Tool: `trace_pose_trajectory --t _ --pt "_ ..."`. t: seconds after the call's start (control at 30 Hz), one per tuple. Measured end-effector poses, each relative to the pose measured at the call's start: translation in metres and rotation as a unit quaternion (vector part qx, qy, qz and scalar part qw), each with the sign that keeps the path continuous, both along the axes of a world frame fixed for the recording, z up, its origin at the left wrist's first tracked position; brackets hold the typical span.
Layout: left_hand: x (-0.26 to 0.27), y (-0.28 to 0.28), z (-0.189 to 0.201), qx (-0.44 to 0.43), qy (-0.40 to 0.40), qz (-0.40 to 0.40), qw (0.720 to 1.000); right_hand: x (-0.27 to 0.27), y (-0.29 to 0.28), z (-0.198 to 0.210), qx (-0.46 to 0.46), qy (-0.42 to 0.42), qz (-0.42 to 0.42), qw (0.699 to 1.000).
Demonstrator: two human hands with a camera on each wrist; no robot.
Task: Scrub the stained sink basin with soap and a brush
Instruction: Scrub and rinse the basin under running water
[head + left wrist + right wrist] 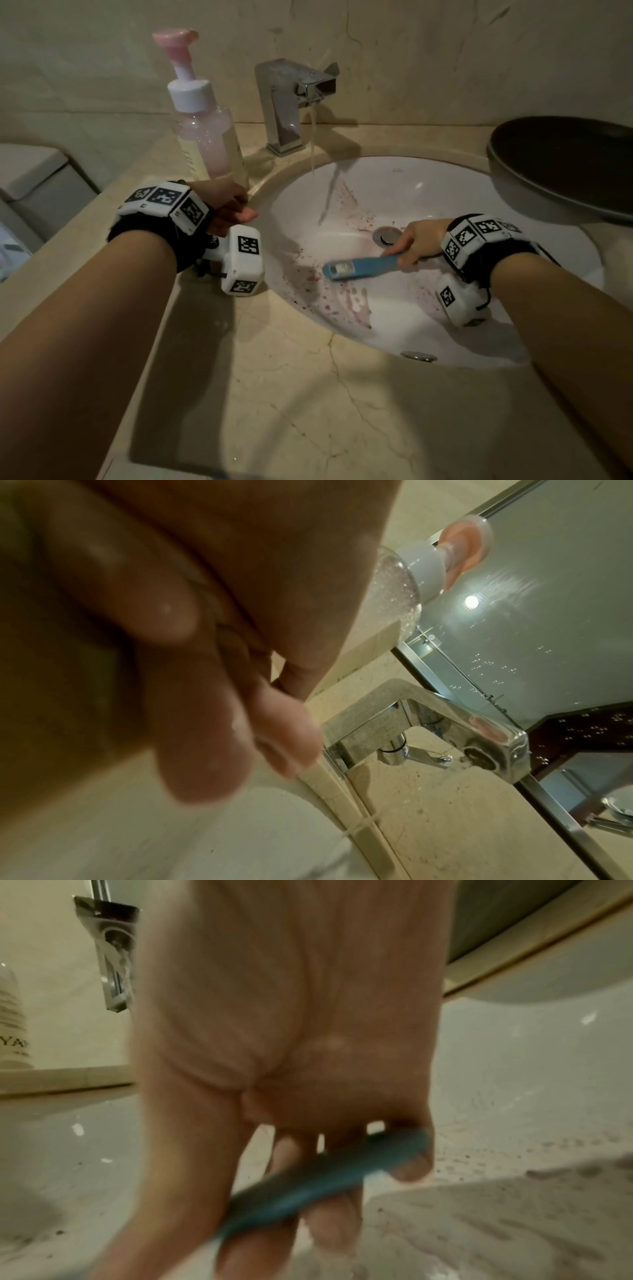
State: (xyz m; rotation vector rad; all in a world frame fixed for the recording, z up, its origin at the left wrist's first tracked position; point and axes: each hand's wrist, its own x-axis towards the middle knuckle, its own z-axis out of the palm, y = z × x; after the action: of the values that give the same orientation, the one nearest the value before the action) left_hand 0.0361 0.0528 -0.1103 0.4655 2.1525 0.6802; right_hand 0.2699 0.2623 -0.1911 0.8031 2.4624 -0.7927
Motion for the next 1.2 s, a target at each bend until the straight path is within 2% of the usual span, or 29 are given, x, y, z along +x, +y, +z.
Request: trace_pose_trajectory --t 0.07,0.13,0.23,0.3,0.33,0.4,0.47,0.57,0.67,0.73,0.8,0.87,0.97,1.1,1.13,1.2 --pt "0.001 0.0 0.001 0.0 0.006 0.001 1.0 0.003 -0.001 0.003 -0.093 -0.084 0.045 0.991" --pt "0.002 0.0 0.002 0.0 0.011 0.0 1.0 0.005 -0.005 0.003 -0.133 -0.117 0.064 0.982" --pt "0.002 -0.001 0.002 0.0 0.012 -0.005 1.0 0.002 0.001 -0.005 -0.025 -0.037 -0.001 0.999" --pt "0.002 -0.001 0.002 0.004 0.007 -0.007 1.0 0.001 0.002 -0.006 0.018 0.007 -0.043 0.999" --pt "0.002 -0.001 0.002 0.007 0.004 -0.005 1.0 0.001 0.001 -0.004 0.002 -0.012 -0.023 1.0" --pt "0.002 0.0 0.001 0.009 0.002 -0.004 1.0 0.0 -0.005 0.002 -0.07 -0.105 0.043 0.991" --pt "0.001 0.0 0.001 0.004 0.006 -0.008 1.0 0.0 -0.014 0.007 -0.101 -0.163 0.062 0.979" --pt "-0.002 -0.001 0.0 0.007 -0.001 -0.006 1.0 0.001 -0.012 0.005 0.001 -0.113 0.049 0.992" --pt "-0.001 -0.001 0.0 0.012 0.0 0.001 1.0 0.002 -0.002 0.0 0.108 -0.005 -0.042 0.993" --pt "0.001 -0.001 0.001 0.009 0.004 0.001 1.0 0.002 -0.005 0.003 0.092 -0.014 -0.01 0.996" --pt "0.003 -0.002 0.002 0.007 0.009 0.003 1.0 -0.001 -0.017 0.008 -0.013 -0.099 0.068 0.993" --pt "0.005 -0.002 0.003 0.012 0.015 0.009 1.0 -0.006 -0.03 0.013 -0.09 -0.138 0.098 0.982" --pt "0.006 -0.002 0.004 0.019 0.014 0.014 1.0 -0.011 -0.035 0.012 -0.013 -0.091 0.082 0.992" --pt "0.007 -0.003 0.004 0.018 0.011 0.017 1.0 -0.009 -0.031 0.01 0.102 -0.013 0.0 0.995" --pt "0.007 -0.003 0.004 0.017 0.012 0.019 1.0 -0.008 -0.031 0.01 0.105 -0.019 0.01 0.994" --pt "0.007 -0.003 0.004 0.018 0.011 0.021 1.0 -0.008 -0.032 0.012 0.033 -0.06 0.052 0.996"
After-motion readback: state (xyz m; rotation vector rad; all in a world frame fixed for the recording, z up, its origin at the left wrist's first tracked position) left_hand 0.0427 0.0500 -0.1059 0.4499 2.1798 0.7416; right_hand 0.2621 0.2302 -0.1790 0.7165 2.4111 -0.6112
